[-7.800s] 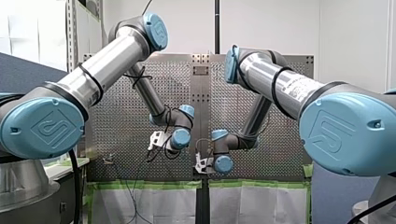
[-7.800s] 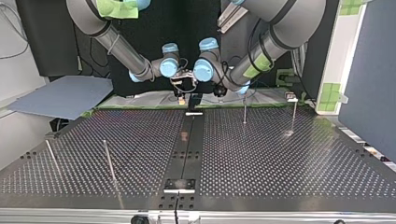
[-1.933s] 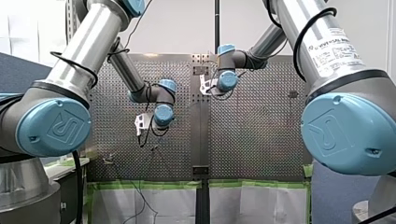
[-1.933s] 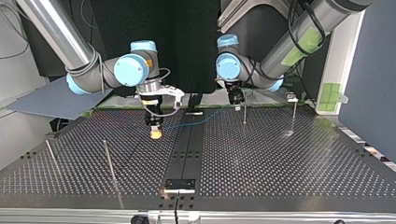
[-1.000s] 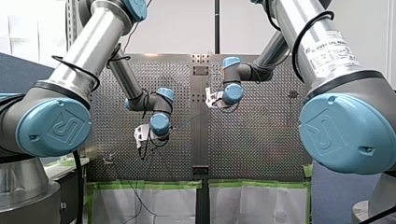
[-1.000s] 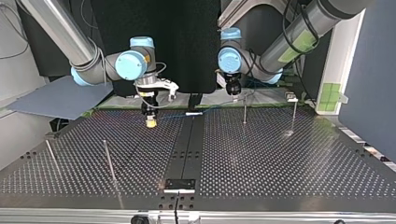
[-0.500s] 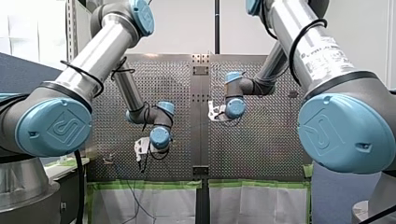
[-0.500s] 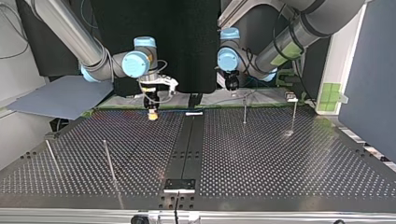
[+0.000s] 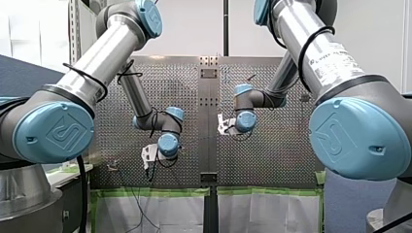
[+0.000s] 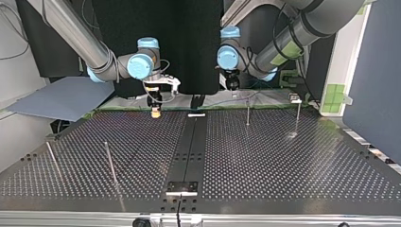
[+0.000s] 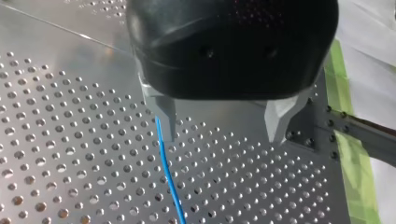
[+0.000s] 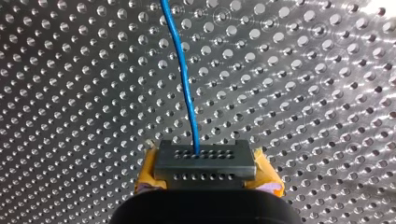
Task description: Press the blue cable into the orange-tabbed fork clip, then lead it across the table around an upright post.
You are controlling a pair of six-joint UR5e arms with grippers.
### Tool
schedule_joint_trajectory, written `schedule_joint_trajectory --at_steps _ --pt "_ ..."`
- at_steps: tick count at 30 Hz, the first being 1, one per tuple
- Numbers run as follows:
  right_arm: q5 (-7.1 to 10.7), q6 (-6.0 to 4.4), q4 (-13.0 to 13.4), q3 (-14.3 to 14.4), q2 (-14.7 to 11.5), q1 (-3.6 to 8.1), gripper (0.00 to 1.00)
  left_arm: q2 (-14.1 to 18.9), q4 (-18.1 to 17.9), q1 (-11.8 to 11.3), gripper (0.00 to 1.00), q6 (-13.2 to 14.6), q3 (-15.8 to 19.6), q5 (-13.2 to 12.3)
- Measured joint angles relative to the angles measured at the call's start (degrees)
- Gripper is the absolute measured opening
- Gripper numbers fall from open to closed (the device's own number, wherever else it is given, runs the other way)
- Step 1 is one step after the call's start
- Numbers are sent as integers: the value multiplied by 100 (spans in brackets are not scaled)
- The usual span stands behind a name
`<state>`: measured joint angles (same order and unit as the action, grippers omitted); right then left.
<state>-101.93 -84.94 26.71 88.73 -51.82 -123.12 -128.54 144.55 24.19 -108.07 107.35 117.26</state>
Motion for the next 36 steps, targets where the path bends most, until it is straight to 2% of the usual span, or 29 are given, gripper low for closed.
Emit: schedule_joint_trajectory --at_steps 11,20,26,32,36 --pt "11 -15 160 0 273 18 0 0 -260 -10 99 16 -4 19" --pt "20 -27 222 -1 288 20 0 -12 -402 -53 99 54 -57 -92" --pt "28 -21 237 -3 289 20 0 -32 -401 -85 99 66 -253 -201" --pt "35 -9 232 -2 289 10 0 -245 -238 -104 99 67 -531 -254" --pt "39 6 224 -1 289 17 0 -476 -242 -117 99 51 -645 -168"
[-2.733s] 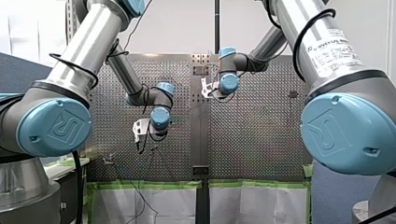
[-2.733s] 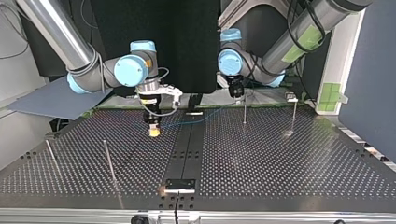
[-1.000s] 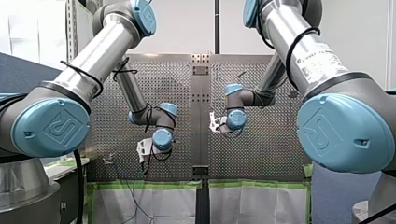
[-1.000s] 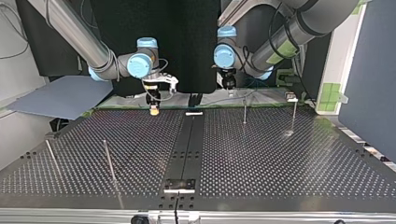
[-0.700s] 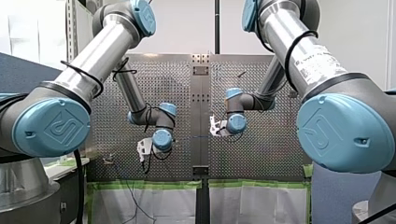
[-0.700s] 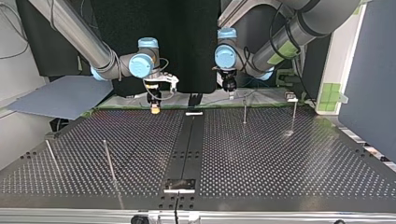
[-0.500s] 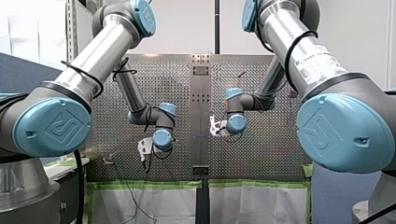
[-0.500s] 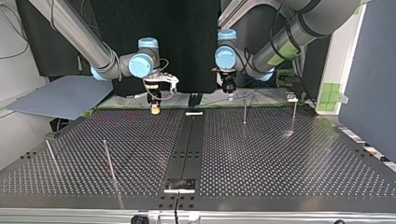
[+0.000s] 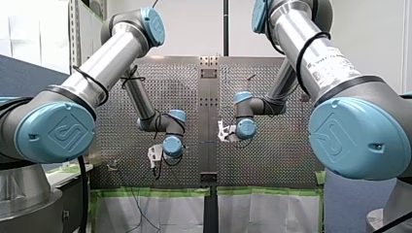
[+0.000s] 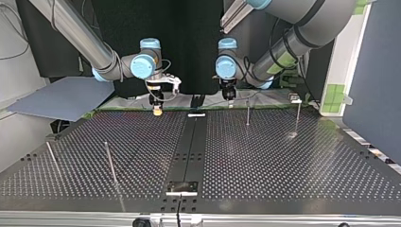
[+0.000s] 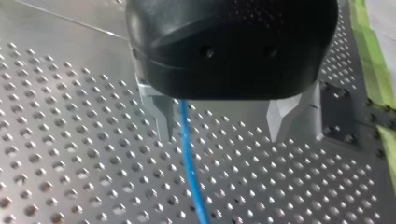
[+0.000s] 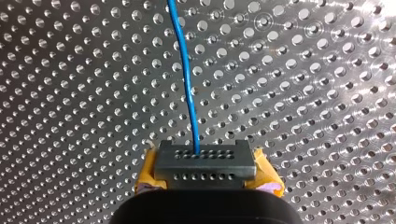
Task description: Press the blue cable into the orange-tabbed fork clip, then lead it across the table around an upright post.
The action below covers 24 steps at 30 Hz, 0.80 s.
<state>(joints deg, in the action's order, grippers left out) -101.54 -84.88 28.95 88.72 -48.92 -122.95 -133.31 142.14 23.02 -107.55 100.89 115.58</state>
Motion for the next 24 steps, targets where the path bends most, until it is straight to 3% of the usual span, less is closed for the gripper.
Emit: schedule_joint_trajectory --at_steps 12,24 --pt "-6 12 15 -4 0 3 0 -100 -338 -37 99 -21 -47 -7" --pt "-2 17 53 -7 0 3 0 -94 -343 -123 99 9 -110 -21"
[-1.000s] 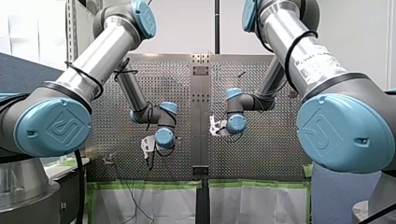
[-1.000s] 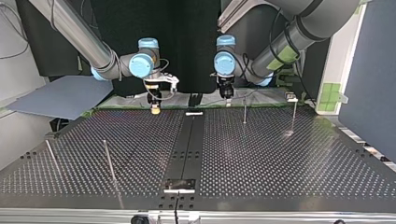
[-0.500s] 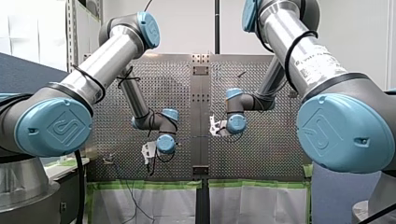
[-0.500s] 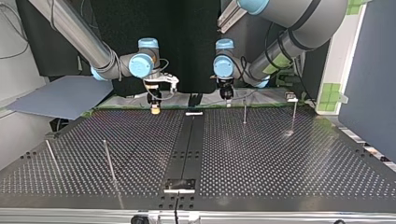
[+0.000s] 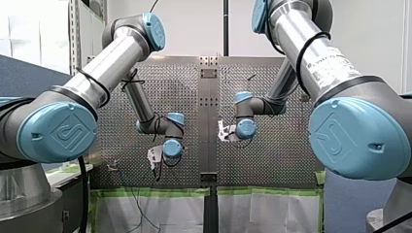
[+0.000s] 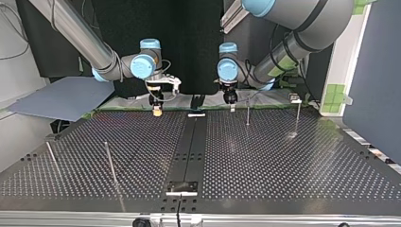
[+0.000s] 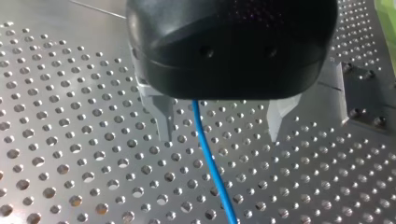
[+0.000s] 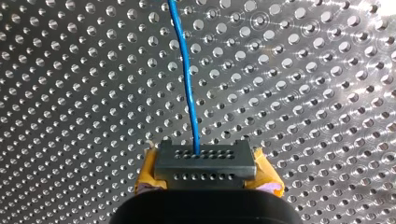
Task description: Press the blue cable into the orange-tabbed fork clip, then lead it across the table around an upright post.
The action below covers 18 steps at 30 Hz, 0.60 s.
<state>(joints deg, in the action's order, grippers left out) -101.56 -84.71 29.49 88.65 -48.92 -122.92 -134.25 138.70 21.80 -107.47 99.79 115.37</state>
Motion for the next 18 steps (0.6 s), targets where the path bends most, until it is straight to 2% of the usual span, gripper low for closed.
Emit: schedule_joint_trajectory --at_steps 6,18 --pt "9 1 11 0 0 0 0 1 128 -51 99 41 -124 -1" --pt "12 6 7 1 0 1 0 5 174 -76 99 76 -146 -2"
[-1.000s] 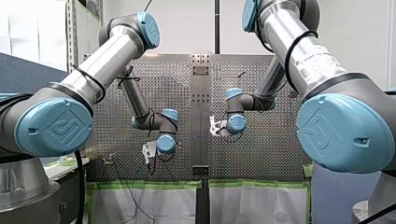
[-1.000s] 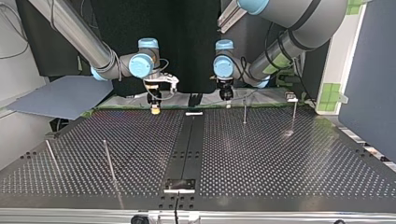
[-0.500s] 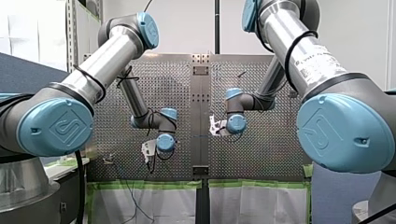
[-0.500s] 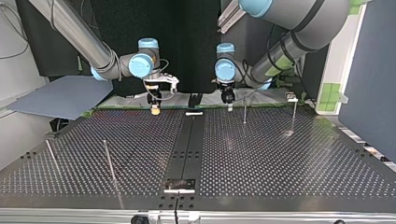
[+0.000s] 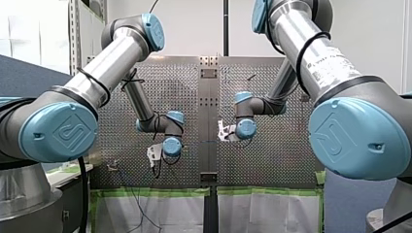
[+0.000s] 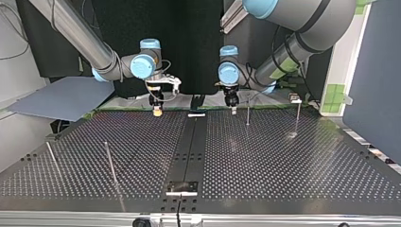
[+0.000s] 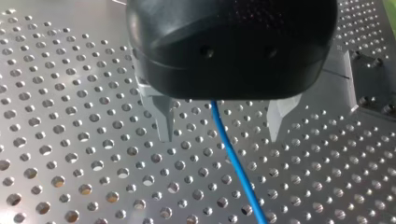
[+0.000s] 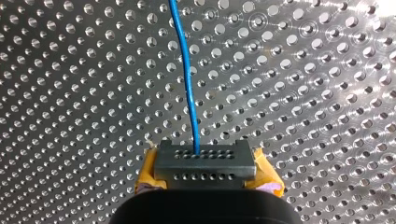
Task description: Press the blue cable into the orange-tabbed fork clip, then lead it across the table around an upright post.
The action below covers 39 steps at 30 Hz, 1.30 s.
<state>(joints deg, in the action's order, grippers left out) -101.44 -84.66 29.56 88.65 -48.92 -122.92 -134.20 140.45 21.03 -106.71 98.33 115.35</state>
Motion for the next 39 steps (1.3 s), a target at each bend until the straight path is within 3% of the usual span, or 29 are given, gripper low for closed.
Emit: schedule_joint_trajectory --at_steps 1,3,4,5,6,7,9,10,12,29,39 --pt "0 0 -1 0 0 0 0 0 6 -1 99 0 0 0" --pt "0 0 -1 0 0 0 0 -1 14 -2 75 6 0 -1" --pt "0 0 -1 0 0 0 0 0 15 -2 75 15 -1 -1" --pt "0 0 -1 -1 0 0 0 0 15 -1 64 32 -1 -1" --pt "0 0 -1 0 0 0 0 1 16 -2 41 71 -1 2" --pt "0 0 -1 -1 0 0 0 2 17 -1 41 108 -1 5" --pt "0 0 -1 -1 0 0 0 2 18 -1 17 189 -1 21" --pt "0 0 -1 -1 0 0 0 2 18 -1 17 214 -1 36" --pt "0 0 3 -1 0 0 0 2 19 -1 0 251 -1 81" --pt "6 16 -5 -15 -2 -1 0 50 116 10 0 441 0 168" --pt "13 -1 -77 -142 -185 -11 0 533 418 80 0 526 0 177"
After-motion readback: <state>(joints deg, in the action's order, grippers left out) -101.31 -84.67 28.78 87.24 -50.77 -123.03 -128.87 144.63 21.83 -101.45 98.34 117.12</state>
